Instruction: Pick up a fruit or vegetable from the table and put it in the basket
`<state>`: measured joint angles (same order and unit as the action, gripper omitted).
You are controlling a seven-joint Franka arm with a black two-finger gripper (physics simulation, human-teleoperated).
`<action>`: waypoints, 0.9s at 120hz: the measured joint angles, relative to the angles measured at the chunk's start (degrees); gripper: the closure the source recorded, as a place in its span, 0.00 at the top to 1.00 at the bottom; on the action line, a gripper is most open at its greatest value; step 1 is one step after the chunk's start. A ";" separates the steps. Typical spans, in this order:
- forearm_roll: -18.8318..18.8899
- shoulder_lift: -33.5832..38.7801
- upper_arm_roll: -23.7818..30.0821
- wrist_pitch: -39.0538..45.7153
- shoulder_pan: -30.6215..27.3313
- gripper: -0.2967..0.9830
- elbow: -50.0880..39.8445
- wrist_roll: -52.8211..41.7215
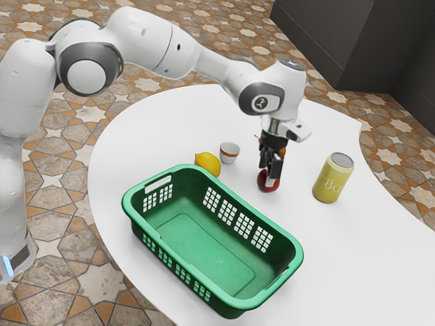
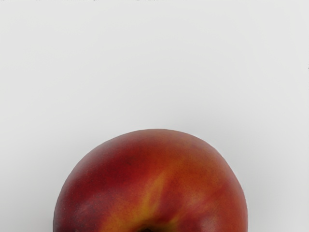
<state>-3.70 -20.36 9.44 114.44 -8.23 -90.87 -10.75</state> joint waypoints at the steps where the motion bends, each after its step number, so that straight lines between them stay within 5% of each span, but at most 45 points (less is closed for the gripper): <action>1: 0.00 -0.05 0.05 0.00 0.00 0.77 0.02 0.00; 108: 0.11 -1.94 0.41 0.25 -0.55 0.77 1.37 0.24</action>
<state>-3.58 -22.30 9.85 114.68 -8.79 -89.50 -10.52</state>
